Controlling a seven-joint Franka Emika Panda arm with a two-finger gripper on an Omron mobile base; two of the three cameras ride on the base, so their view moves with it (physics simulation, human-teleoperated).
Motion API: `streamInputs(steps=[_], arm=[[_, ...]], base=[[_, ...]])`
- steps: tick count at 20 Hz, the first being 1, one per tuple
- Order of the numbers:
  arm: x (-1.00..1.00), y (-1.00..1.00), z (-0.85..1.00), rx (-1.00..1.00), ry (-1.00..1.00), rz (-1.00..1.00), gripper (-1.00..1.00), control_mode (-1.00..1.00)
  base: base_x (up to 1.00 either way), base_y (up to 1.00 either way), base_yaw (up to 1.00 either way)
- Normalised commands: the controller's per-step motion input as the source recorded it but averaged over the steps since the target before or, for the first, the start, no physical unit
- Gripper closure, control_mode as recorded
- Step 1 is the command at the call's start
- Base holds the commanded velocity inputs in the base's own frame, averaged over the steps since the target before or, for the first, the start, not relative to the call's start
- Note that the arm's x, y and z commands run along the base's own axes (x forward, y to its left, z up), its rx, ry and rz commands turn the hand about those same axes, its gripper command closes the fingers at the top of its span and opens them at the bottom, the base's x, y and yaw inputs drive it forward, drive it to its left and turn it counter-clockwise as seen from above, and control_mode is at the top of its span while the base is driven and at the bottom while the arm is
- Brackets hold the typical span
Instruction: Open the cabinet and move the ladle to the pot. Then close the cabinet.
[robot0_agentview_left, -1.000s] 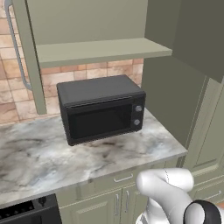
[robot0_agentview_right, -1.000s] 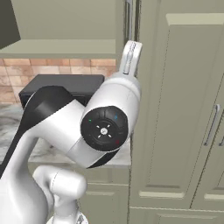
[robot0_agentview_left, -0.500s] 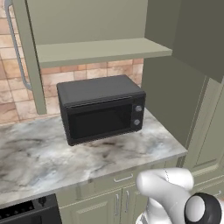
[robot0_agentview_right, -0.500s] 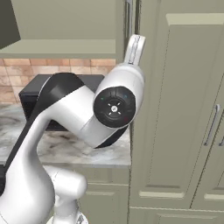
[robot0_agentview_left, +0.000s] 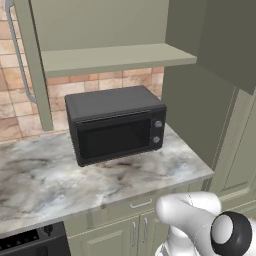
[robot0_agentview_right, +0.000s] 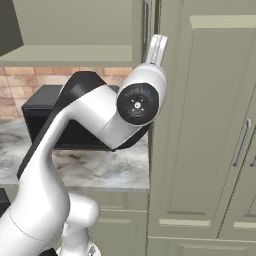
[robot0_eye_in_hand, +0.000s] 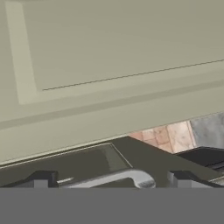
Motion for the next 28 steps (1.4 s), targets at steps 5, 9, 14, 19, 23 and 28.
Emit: streamInputs(steps=[5,9,14,19,23,28], arm=[[0.41,0.0,0.0,0.0,0.0,0.0,-1.0,-1.0],[0.34,0.0,-0.08,0.0,0.0,0.01,-1.0,-1.0],[0.41,0.02,-0.16,0.0,0.0,0.02,-1.0,-1.0],[0.4,0.2,-0.15,-0.01,-0.01,0.01,-1.0,-1.0],[0.55,0.3,-0.16,-0.04,-0.03,0.0,-1.0,-1.0],[0.22,0.56,-0.14,-0.04,-0.08,0.01,-1.0,-1.0]], base=[[0.0,0.0,0.0],[0.0,0.0,0.0],[0.0,0.0,0.0],[0.0,0.0,0.0],[0.0,0.0,0.0],[0.0,0.0,0.0]])
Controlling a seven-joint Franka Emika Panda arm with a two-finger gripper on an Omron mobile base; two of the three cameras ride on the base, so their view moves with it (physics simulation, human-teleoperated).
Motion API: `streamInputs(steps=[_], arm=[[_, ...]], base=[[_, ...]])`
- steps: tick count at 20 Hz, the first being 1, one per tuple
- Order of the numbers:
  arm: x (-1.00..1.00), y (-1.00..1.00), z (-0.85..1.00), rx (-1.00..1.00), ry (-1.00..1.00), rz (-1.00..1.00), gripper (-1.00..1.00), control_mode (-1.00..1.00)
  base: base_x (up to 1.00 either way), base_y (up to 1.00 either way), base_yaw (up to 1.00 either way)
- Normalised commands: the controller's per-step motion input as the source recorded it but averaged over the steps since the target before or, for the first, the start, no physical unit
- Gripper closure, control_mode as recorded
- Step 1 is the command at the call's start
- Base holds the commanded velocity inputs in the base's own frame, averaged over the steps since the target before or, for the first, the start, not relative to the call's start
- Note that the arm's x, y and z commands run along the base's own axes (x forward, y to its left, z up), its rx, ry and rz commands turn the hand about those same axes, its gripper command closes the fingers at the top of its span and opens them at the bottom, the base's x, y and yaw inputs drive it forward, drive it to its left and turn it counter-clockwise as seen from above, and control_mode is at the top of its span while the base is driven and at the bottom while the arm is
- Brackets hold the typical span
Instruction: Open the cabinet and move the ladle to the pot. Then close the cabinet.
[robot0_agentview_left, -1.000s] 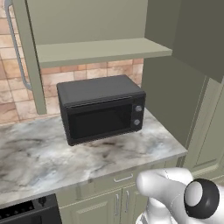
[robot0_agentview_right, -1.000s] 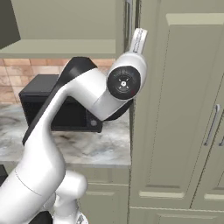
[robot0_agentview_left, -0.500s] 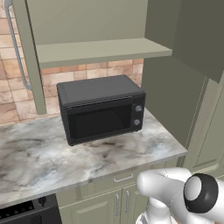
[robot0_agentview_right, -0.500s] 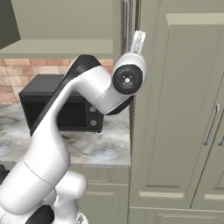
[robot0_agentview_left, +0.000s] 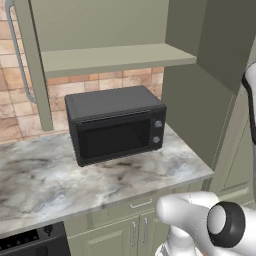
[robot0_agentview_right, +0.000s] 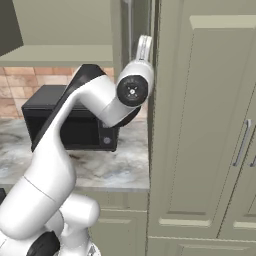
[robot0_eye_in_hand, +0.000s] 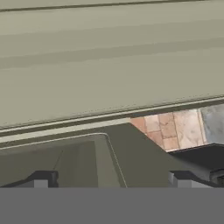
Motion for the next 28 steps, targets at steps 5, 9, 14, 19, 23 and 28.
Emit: streamInputs(steps=[5,9,14,19,23,28], arm=[[0.03,0.69,-0.02,-0.03,-0.16,0.01,-1.0,-1.0],[0.04,0.7,0.0,-0.02,-0.22,0.0,-1.0,-1.0],[0.44,0.44,0.0,0.0,-0.13,0.01,-1.0,-1.0],[0.67,0.32,0.0,0.0,-0.01,0.05,-1.0,-1.0],[0.83,0.38,0.0,0.0,0.0,0.03,-1.0,-1.0],[0.64,0.43,0.0,0.0,0.0,0.02,-1.0,-1.0]], base=[[0.0,0.0,0.0],[0.0,0.0,0.0],[0.0,0.0,0.0],[0.0,0.0,0.0],[0.0,0.0,0.0],[0.0,0.0,0.0]])
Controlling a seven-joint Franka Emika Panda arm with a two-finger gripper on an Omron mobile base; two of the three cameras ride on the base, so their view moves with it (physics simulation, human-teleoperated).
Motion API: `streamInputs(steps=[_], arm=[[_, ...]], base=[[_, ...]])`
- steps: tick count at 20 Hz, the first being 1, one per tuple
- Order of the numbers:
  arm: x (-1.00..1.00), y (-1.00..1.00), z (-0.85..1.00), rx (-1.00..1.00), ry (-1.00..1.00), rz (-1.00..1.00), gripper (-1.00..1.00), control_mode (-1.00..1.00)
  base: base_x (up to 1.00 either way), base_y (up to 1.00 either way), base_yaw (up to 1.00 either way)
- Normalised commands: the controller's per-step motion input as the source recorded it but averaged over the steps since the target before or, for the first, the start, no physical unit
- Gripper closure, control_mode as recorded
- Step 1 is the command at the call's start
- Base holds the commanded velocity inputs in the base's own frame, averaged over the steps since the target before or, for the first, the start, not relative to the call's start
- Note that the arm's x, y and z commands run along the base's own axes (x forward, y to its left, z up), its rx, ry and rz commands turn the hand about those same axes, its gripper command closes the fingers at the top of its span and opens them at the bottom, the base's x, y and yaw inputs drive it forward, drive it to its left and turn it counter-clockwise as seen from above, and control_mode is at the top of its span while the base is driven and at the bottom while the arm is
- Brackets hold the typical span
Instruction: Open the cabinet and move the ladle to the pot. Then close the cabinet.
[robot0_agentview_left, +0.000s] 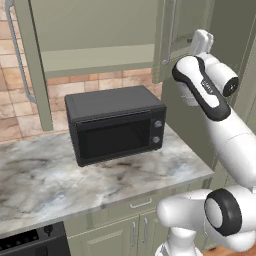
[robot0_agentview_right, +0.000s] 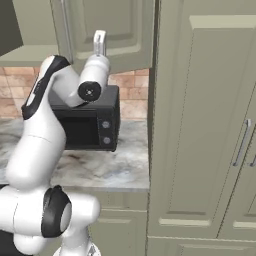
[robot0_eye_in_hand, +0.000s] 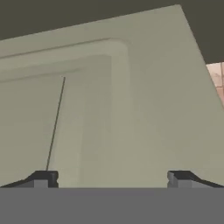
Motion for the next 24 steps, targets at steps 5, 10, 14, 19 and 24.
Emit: streamInputs(steps=[5,10,14,19,24], arm=[[0.62,0.41,0.0,0.0,0.0,0.0,-1.0,-1.0],[0.57,0.21,0.0,0.0,0.0,0.0,-1.0,-1.0],[0.69,0.01,0.0,0.0,0.07,0.0,-1.0,-1.0],[0.94,0.0,-0.01,0.0,0.15,0.0,-1.0,-1.0],[0.59,0.0,-0.02,0.0,0.06,0.0,-1.0,-1.0]], base=[[0.0,0.0,0.0],[0.0,0.0,0.0],[0.0,0.0,0.0],[0.0,0.0,0.0],[0.0,0.0,0.0]])
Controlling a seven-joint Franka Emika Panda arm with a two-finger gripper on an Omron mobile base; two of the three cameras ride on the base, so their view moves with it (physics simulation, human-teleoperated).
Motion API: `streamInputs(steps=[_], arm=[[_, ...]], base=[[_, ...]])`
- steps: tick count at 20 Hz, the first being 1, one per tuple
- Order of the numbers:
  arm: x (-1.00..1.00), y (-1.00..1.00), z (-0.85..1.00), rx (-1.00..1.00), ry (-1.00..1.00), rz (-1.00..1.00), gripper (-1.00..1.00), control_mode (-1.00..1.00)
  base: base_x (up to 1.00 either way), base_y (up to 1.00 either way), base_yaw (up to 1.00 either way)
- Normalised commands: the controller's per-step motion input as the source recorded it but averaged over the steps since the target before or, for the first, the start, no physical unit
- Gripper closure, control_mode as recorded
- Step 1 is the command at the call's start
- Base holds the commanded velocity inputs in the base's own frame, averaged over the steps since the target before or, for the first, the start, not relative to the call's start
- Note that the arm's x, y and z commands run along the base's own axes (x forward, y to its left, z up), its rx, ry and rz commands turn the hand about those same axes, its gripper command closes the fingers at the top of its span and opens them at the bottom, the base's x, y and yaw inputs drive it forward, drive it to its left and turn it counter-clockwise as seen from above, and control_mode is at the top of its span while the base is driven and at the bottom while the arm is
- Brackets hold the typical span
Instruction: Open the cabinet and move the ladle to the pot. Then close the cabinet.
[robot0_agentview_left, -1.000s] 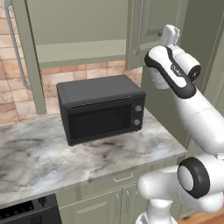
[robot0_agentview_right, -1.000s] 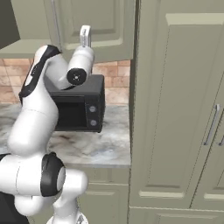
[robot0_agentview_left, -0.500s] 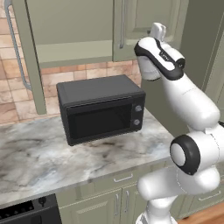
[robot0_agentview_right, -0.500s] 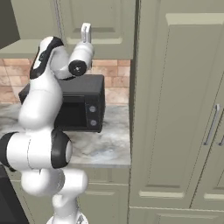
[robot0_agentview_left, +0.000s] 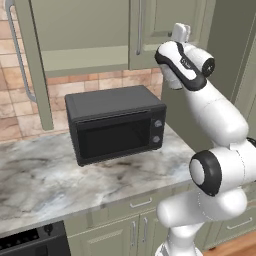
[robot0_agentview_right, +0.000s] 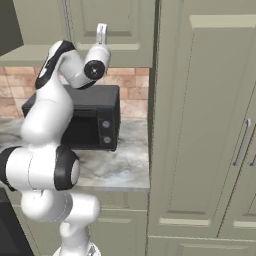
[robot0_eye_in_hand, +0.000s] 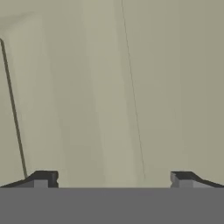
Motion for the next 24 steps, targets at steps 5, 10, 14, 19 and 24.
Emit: streamInputs(steps=[5,10,14,19,24], arm=[[-0.34,0.21,0.11,-0.05,-0.14,0.01,-1.0,-1.0],[-0.69,0.05,0.51,-0.07,-0.03,0.01,-1.0,-1.0],[-0.65,0.0,0.42,0.0,0.0,0.0,-1.0,-1.0],[-0.84,0.0,0.15,0.0,0.01,0.0,-1.0,-1.0],[-0.93,0.0,0.0,0.0,0.12,0.0,-1.0,-1.0]], base=[[0.0,0.0,0.0],[0.0,0.0,0.0],[0.0,0.0,0.0],[0.0,0.0,0.0],[0.0,0.0,0.0]])
